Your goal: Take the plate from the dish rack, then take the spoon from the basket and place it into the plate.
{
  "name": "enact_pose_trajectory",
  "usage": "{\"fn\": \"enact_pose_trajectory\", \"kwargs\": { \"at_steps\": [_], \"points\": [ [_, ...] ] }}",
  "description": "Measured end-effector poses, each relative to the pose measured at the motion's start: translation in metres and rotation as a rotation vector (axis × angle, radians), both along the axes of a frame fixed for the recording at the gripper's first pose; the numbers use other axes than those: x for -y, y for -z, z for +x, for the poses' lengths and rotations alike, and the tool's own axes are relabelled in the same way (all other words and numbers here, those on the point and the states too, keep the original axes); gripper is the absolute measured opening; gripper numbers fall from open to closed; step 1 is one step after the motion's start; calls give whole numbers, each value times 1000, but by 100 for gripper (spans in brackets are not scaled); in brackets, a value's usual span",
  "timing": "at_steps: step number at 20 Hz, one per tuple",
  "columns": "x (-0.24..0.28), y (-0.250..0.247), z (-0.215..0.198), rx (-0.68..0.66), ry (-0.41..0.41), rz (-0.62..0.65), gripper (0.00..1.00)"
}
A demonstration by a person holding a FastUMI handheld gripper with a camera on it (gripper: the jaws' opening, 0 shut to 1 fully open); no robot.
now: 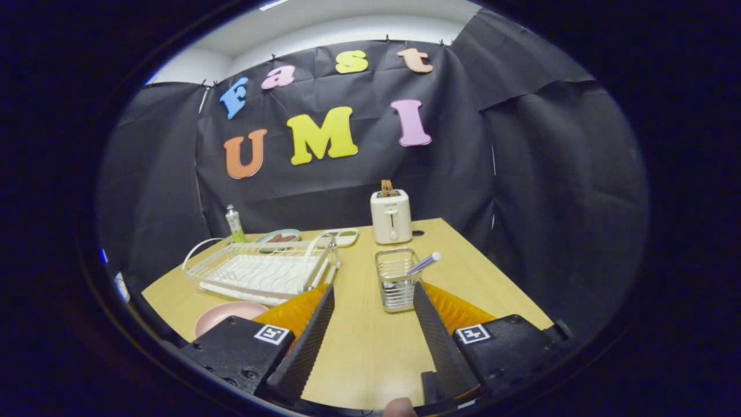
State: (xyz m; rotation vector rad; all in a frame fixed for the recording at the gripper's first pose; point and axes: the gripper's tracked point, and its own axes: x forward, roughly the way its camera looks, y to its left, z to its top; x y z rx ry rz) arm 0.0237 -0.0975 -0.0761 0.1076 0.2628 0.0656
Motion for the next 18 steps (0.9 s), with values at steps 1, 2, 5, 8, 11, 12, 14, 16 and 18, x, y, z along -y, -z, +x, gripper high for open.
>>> {"fn": "enact_pose_trajectory", "kwargs": {
  "at_steps": [1,2,5,8,11,12,14,16,18],
  "points": [
    [8,1,7,26,13,-12,90],
    [15,3,15,42,19,-30,90],
    [27,7,40,65,27,-32,89],
    [39,25,69,23,25,-14,89],
    [40,39,93,-2,7,44,83],
    [41,42,100,-8,4,52,79],
    [41,51,111,-29,-3,78,71],
    [42,49,117,-19,-4,91,62],
    [40,49,120,-20,-9,85,54]
  ]
}}
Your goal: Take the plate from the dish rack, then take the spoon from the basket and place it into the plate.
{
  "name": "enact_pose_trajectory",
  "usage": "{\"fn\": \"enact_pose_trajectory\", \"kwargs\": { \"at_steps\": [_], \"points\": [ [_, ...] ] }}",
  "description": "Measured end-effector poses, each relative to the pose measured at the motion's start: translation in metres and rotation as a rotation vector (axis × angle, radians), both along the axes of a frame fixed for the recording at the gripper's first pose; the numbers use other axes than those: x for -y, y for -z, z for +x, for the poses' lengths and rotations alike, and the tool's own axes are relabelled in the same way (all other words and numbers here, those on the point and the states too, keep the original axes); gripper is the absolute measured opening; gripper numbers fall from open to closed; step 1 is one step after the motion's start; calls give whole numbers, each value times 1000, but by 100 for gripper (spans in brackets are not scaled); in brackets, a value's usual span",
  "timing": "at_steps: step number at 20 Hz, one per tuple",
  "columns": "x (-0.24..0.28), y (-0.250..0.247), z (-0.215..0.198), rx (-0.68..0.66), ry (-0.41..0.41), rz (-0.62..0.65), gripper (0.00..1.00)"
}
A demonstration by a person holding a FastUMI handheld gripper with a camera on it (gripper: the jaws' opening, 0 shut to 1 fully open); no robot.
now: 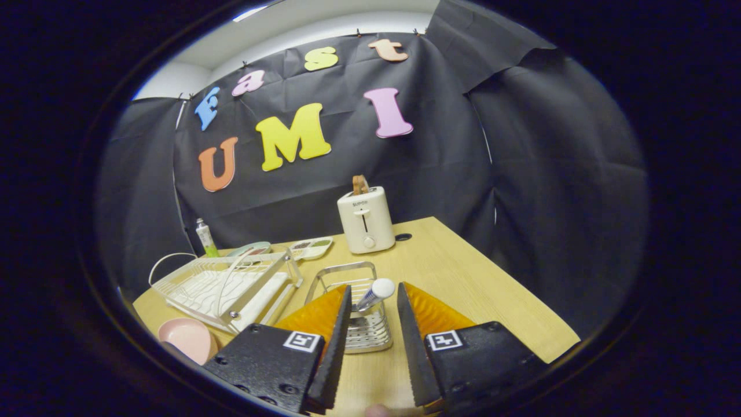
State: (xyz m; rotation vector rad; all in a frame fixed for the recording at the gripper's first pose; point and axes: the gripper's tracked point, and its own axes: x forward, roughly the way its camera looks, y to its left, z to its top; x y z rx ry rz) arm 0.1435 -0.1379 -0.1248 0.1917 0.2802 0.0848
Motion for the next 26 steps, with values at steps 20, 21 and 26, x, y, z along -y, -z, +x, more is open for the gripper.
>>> {"fn": "enact_pose_trajectory", "kwargs": {
  "at_steps": [20,21,26],
  "points": [
    [-10,-116,-54,91,-56,-130,10],
    [-24,-125,-64,98,-94,-130,10],
    [-110,-155,-95,98,-330,-147,10]
  ]
}}
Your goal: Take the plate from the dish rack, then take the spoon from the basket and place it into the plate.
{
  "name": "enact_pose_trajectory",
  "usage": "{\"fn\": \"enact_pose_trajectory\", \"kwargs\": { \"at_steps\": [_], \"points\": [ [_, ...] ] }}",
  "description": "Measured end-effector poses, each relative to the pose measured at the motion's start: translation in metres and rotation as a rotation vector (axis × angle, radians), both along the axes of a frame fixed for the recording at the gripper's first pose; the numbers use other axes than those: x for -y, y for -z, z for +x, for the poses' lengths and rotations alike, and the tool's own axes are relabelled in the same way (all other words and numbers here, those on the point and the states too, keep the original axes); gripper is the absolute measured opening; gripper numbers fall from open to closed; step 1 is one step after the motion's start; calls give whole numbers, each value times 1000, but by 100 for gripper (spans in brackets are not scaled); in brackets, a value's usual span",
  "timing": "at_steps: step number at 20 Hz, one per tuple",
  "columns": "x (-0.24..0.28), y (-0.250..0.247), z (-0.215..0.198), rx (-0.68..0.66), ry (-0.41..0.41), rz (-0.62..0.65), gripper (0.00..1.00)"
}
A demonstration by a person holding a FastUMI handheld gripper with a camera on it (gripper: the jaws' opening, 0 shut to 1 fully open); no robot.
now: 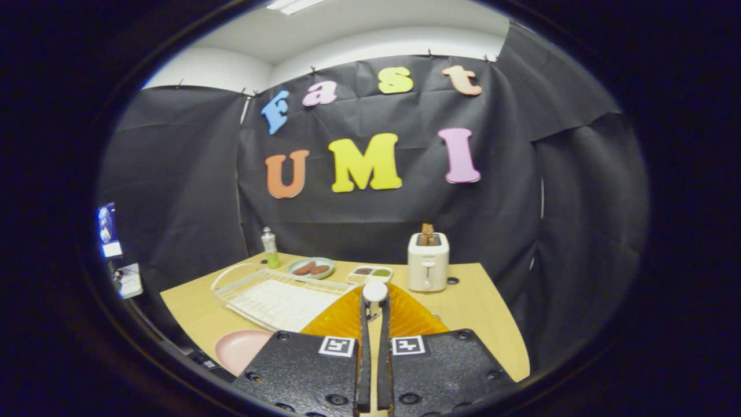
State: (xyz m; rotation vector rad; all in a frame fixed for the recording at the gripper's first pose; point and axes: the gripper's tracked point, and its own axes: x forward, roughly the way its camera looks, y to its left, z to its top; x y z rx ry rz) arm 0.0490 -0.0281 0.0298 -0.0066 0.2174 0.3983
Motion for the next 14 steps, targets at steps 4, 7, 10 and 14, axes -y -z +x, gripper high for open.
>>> {"fn": "enact_pose_trajectory", "kwargs": {
  "at_steps": [4,7,10,14],
  "points": [
    [-67,9,-19,-64,-175,-42,10],
    [-110,28,-29,-122,-284,-82,10],
    [-144,53,-46,-194,-372,-106,10],
    [-170,94,-53,-289,-437,-170,10]
  ]
}}
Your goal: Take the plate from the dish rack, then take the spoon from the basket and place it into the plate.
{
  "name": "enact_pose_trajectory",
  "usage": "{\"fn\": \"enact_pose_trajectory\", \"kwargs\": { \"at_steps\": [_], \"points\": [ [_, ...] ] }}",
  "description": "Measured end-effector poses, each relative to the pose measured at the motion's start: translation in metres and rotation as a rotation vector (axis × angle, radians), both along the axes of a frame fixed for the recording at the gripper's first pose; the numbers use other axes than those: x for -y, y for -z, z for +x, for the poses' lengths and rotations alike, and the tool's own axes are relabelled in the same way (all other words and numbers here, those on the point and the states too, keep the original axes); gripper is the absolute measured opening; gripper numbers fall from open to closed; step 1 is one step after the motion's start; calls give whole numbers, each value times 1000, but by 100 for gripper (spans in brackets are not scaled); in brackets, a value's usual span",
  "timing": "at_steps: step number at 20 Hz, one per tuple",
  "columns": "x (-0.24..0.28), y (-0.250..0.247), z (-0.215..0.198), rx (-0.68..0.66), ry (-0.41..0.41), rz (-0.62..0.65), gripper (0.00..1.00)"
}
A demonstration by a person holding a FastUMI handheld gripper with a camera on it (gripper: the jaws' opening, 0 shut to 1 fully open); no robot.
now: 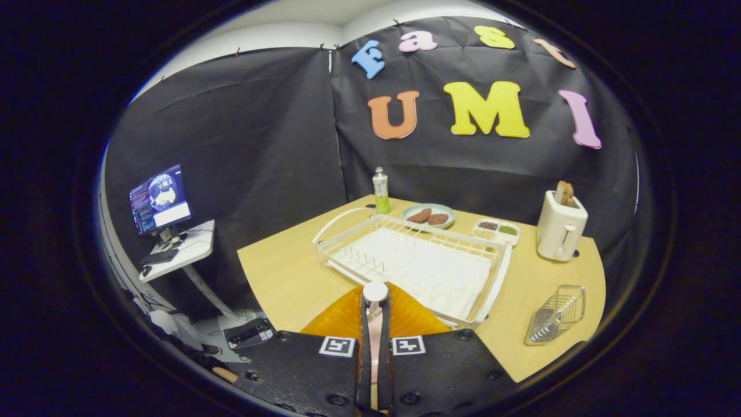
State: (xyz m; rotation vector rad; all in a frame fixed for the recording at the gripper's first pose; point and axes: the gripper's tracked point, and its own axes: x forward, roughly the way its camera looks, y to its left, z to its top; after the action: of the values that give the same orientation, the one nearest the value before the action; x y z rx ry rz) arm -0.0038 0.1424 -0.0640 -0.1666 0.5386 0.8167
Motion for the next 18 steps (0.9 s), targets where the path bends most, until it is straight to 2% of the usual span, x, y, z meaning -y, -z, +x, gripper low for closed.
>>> {"fn": "enact_pose_trajectory", "kwargs": {
  "at_steps": [6,15,16,18],
  "points": [
    [-20,32,-5,-84,-62,-34,11],
    [-24,44,0,-139,-50,-8,18],
    [-21,43,5,-122,-34,-15,20],
    [-14,38,9,-86,-5,-23,30]
  ]
}}
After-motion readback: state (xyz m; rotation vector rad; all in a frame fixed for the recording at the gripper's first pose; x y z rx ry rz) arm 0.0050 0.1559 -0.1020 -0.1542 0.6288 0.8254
